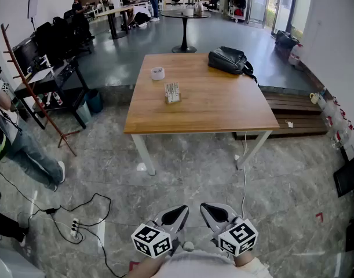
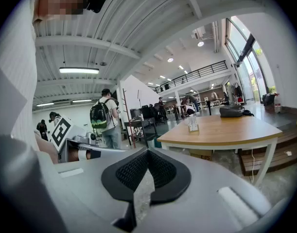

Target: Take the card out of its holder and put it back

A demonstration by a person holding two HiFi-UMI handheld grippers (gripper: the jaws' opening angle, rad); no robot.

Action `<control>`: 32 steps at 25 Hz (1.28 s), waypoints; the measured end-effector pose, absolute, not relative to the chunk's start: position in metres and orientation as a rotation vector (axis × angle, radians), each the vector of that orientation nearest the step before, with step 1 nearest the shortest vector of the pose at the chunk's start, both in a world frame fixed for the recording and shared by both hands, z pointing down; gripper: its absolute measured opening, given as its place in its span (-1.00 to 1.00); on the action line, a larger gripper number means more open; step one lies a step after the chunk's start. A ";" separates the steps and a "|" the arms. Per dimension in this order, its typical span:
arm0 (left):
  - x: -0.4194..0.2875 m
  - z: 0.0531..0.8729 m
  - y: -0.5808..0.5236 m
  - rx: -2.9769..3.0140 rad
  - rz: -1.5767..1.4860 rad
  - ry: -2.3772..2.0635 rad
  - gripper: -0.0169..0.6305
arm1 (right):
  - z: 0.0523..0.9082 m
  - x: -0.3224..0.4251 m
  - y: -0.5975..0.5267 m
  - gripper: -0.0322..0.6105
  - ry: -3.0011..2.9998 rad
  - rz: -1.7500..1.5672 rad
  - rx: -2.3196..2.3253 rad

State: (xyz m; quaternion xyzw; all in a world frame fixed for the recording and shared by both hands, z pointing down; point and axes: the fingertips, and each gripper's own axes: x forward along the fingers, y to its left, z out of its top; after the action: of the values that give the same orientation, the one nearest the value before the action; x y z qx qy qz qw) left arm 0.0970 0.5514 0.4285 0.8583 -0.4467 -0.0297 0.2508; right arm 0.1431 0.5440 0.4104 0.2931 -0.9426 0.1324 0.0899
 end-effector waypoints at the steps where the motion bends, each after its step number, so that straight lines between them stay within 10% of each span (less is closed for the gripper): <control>1: 0.098 0.429 0.548 2.335 -0.084 -1.213 -0.92 | 0.410 0.142 0.540 -0.91 -2.803 0.398 0.874; 32: -0.011 0.424 0.269 2.374 -0.117 -1.137 -0.92 | 0.409 0.019 0.258 -0.90 -2.825 0.447 0.975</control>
State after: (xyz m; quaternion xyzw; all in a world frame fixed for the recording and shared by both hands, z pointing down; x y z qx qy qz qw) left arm -0.0108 0.2685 0.4238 0.8723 -0.4176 -0.0429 0.2508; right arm 0.0193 0.2575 0.4086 0.3219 -0.9333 0.1477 0.0598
